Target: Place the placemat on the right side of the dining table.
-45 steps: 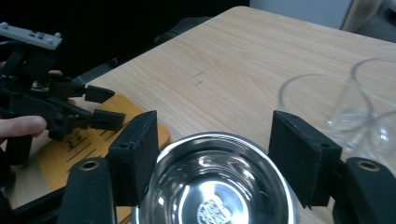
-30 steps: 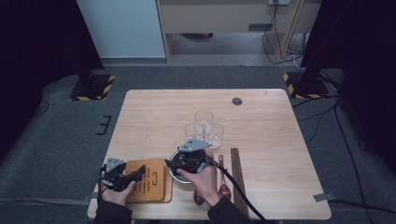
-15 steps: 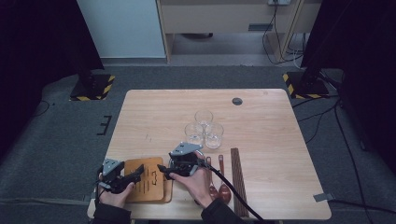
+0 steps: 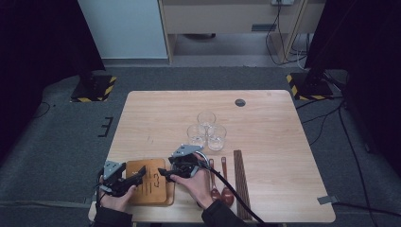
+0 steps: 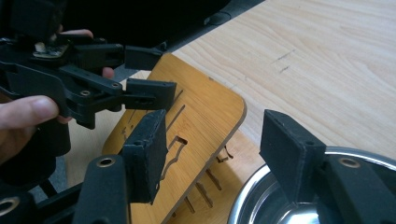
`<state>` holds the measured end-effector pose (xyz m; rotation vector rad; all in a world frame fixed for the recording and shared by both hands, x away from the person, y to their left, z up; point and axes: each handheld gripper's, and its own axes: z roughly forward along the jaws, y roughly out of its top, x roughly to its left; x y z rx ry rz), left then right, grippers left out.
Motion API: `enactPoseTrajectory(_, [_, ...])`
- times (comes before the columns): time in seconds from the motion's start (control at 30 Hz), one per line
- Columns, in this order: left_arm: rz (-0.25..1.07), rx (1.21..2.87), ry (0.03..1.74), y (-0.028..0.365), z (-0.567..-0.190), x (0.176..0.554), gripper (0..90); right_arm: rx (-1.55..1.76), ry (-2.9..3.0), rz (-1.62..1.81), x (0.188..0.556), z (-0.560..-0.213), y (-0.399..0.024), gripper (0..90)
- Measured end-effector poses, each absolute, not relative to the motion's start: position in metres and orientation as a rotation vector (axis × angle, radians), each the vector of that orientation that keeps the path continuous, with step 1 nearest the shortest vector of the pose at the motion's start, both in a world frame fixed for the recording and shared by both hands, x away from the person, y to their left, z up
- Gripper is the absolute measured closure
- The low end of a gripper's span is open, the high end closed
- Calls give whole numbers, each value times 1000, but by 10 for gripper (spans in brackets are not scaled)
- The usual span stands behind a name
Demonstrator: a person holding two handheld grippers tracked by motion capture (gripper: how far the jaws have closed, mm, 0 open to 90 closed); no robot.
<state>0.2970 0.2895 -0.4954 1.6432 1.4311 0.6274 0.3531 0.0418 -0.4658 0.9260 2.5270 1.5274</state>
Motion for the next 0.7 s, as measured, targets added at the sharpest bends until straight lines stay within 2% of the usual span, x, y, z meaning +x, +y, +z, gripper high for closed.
enactPoseTrajectory(0.33, [650,1649,1397,286,-492,294,168,938,2562,1546,354,-473,45,442])
enactPoseTrajectory(0.7, [648,1633,1377,283,-488,292,168,979,2621,1614,355,-478,48,517])
